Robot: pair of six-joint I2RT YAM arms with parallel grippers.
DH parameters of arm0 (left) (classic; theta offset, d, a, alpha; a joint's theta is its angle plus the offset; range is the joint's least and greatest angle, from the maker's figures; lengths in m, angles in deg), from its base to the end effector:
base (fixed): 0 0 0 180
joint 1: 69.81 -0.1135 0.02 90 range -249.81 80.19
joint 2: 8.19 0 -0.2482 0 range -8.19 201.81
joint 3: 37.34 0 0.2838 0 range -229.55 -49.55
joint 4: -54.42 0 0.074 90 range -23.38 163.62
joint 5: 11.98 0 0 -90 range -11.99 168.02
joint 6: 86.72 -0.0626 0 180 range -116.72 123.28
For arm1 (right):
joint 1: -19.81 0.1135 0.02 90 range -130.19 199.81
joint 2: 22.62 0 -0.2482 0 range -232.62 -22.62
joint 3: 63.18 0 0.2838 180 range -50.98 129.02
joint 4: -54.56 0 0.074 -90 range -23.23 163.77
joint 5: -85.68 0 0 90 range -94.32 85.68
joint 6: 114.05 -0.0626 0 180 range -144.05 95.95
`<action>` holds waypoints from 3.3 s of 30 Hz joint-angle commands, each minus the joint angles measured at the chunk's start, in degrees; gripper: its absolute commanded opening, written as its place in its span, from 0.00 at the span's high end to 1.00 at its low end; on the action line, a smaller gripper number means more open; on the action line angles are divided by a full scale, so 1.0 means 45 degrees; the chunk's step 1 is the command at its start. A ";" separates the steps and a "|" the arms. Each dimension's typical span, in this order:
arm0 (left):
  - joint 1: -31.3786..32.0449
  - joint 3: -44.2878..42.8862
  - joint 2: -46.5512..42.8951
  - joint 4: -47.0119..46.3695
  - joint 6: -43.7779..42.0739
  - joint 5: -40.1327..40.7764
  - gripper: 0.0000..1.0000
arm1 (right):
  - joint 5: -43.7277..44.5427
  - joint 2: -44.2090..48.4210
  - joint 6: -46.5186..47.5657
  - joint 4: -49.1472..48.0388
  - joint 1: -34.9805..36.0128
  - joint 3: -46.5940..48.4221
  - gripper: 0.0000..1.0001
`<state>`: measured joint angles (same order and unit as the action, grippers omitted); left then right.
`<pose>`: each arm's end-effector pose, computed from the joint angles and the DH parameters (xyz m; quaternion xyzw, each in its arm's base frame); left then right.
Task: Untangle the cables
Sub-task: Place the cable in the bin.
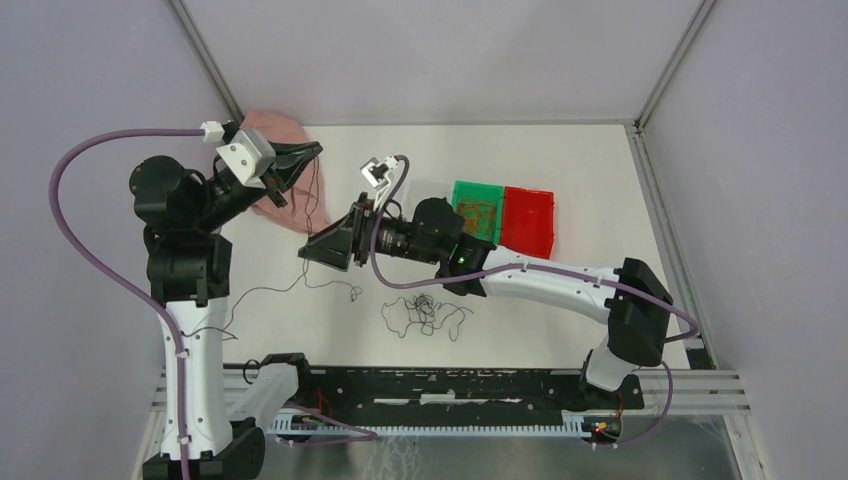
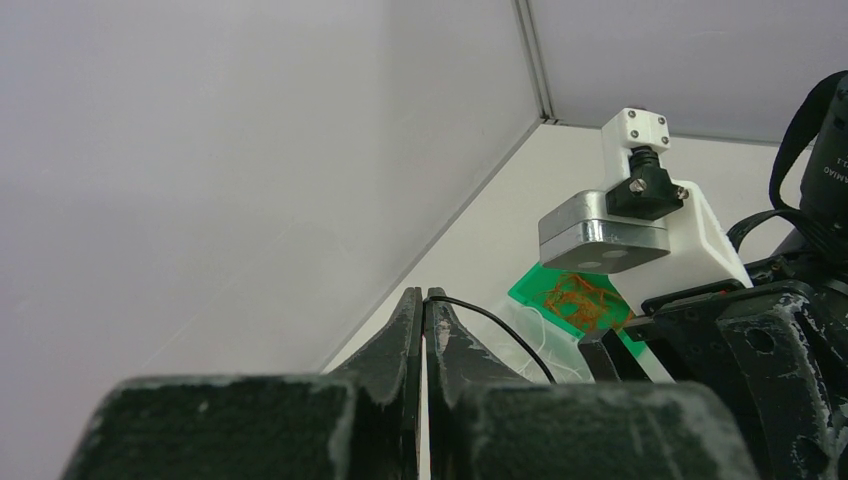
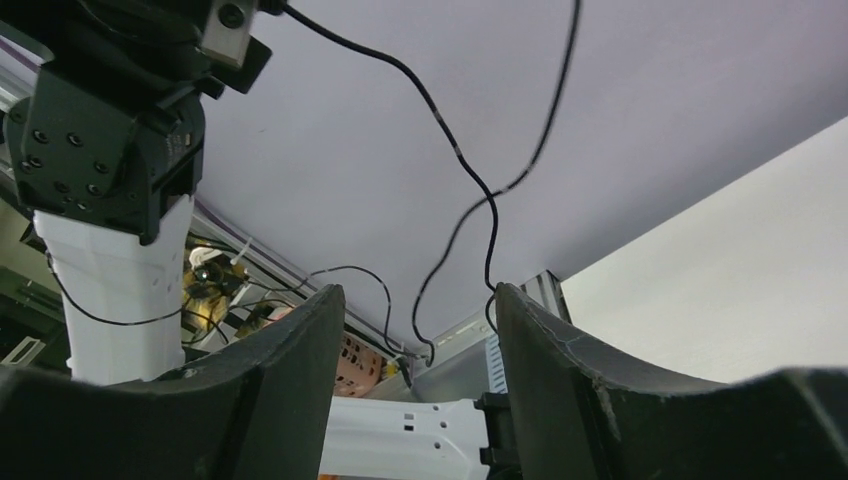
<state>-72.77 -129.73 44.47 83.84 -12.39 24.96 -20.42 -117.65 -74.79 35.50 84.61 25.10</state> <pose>0.1999 -0.0398 0.5122 0.4043 0.5318 -0.1712 0.7242 0.1779 0.4188 0.3560 -0.1843 0.6030 0.6992 0.3370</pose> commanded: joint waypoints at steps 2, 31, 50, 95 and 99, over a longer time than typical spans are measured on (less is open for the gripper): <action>0.0033 -0.0346 0.0035 -0.0674 0.0396 -0.0061 0.97 | -0.0309 -0.0386 -0.0051 -0.0401 0.0202 0.1353 0.41; 0.0056 -0.0312 -0.0190 -0.1468 0.1211 -0.0122 0.97 | 0.2156 0.0829 0.2894 0.2703 0.0031 0.0724 0.92; 0.0050 0.1958 -0.1351 0.5099 -0.1838 -0.1810 0.24 | 0.3270 0.5575 0.6198 1.0045 -0.5708 0.1732 1.00; 0.0050 0.2232 -0.1830 0.5142 -0.2640 -0.0762 0.01 | 0.4596 0.6293 0.5847 0.9787 -1.0774 -0.0097 1.00; 0.0051 0.2343 -0.1944 0.5069 -0.2721 -0.0696 0.01 | 0.5051 0.6187 0.6055 0.9547 -1.0833 -0.1185 1.00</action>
<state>-72.61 -119.44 36.67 109.32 -23.47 21.20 1.53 -89.10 -46.38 81.38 36.35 23.17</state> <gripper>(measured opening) 0.992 0.011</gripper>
